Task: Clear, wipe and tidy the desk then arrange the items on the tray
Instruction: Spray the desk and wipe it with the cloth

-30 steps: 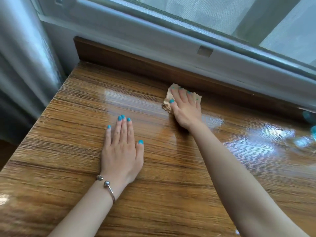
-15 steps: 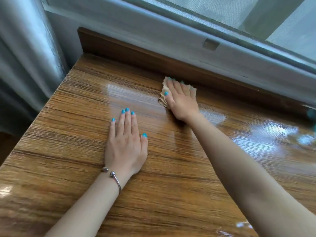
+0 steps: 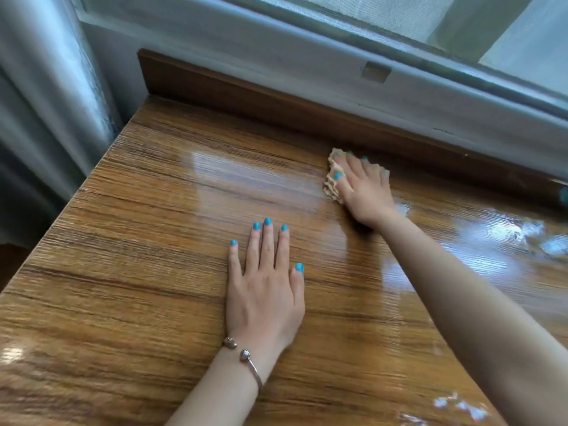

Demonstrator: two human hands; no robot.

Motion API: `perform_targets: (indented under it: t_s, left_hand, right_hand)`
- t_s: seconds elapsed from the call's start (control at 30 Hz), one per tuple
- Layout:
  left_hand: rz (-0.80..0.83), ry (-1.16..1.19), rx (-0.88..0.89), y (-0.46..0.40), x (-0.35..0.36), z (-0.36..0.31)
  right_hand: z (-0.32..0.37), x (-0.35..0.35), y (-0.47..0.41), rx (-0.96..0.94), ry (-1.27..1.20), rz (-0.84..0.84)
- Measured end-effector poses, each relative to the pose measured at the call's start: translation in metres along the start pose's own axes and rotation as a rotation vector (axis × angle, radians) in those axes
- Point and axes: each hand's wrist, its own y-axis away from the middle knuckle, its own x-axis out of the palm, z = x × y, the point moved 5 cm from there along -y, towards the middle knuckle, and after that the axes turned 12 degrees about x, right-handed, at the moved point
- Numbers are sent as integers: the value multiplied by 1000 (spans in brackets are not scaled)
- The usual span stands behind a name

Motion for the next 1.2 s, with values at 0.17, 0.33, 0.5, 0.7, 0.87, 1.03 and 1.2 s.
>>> perform_targets:
  t_s: [0.17, 0.33, 0.5, 0.7, 0.87, 1.03, 1.2]
  left_hand:
    - [25, -54, -5, -2, 5, 1]
    - [21, -76, -18, 2, 7, -1]
    - [30, -57, -28, -2, 8, -2]
    - [0, -48, -19, -1, 8, 0]
    - [15, -69, 2, -1, 6, 6]
    - [43, -26, -3, 5, 3, -16]
    - [115, 59, 179, 11, 21, -76]
  right_hand:
    - [10, 19, 72, -123, -29, -34]
    - [-36, 35, 207, -373, -32, 106]
    - [-41, 15, 136, -294, -30, 80]
    - [-33, -6, 14, 47, -24, -48]
    - [-44, -2, 34, -129, -28, -41]
    - [-92, 22, 128, -398, -31, 47]
    - [-115, -13, 7, -200, 19, -6]
